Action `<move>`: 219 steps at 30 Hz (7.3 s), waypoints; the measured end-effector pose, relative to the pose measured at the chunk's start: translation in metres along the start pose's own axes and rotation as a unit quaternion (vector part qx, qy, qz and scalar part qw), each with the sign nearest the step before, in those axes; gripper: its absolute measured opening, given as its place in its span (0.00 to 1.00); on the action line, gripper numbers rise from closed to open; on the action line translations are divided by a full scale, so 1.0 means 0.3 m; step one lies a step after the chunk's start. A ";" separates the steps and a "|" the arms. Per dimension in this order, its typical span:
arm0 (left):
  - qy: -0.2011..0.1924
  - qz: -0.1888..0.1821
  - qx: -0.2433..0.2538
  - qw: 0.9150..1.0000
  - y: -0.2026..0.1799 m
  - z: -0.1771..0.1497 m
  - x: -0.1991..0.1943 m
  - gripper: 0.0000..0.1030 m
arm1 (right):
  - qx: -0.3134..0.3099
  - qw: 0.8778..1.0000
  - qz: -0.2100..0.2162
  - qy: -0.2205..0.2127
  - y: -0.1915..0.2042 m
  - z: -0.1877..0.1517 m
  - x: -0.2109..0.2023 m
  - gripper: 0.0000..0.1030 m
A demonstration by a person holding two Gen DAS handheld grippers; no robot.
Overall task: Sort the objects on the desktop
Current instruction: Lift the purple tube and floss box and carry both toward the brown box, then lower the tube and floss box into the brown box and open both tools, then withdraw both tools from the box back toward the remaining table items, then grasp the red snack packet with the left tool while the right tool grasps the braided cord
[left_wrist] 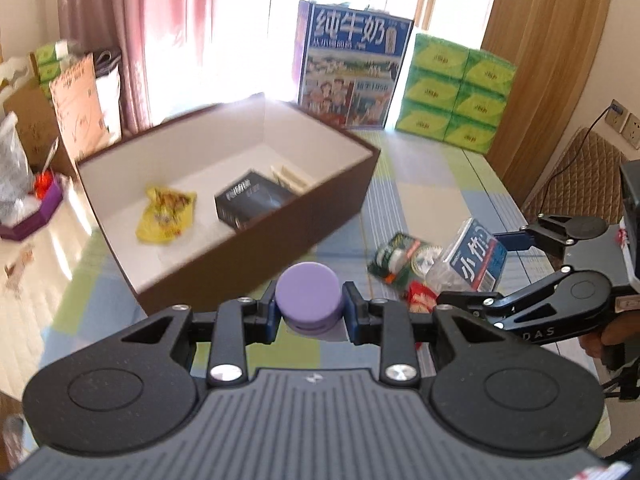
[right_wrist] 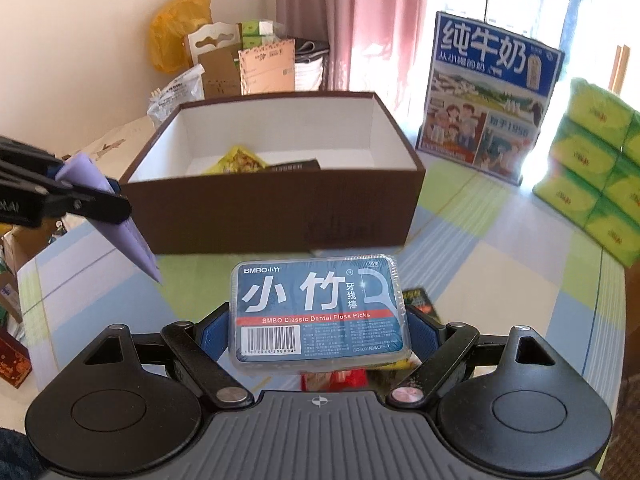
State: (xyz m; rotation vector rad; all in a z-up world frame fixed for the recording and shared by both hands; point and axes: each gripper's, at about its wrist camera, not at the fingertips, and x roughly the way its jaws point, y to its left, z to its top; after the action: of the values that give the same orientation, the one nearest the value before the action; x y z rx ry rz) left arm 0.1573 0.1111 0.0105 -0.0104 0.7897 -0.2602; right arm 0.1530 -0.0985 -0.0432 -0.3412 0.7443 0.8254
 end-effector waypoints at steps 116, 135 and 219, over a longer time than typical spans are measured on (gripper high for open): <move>0.047 0.106 -0.079 0.990 0.426 0.360 0.456 0.90 | 0.012 1.000 0.016 0.013 -0.080 0.542 0.527 0.98; 0.023 0.123 -0.082 0.989 0.255 0.227 0.198 0.92 | 0.026 0.999 0.010 -0.022 0.018 0.426 0.265 0.98; 0.098 -0.007 0.096 0.990 -0.360 -0.200 0.283 0.88 | 0.138 0.978 -0.124 0.096 -0.199 -0.370 -0.116 0.98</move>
State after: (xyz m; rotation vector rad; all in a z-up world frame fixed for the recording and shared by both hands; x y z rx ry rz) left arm 0.1478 -0.0082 -0.0798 0.1944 0.9572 -0.3531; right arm 0.1318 -0.2161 -0.0964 -0.2601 0.9630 0.4491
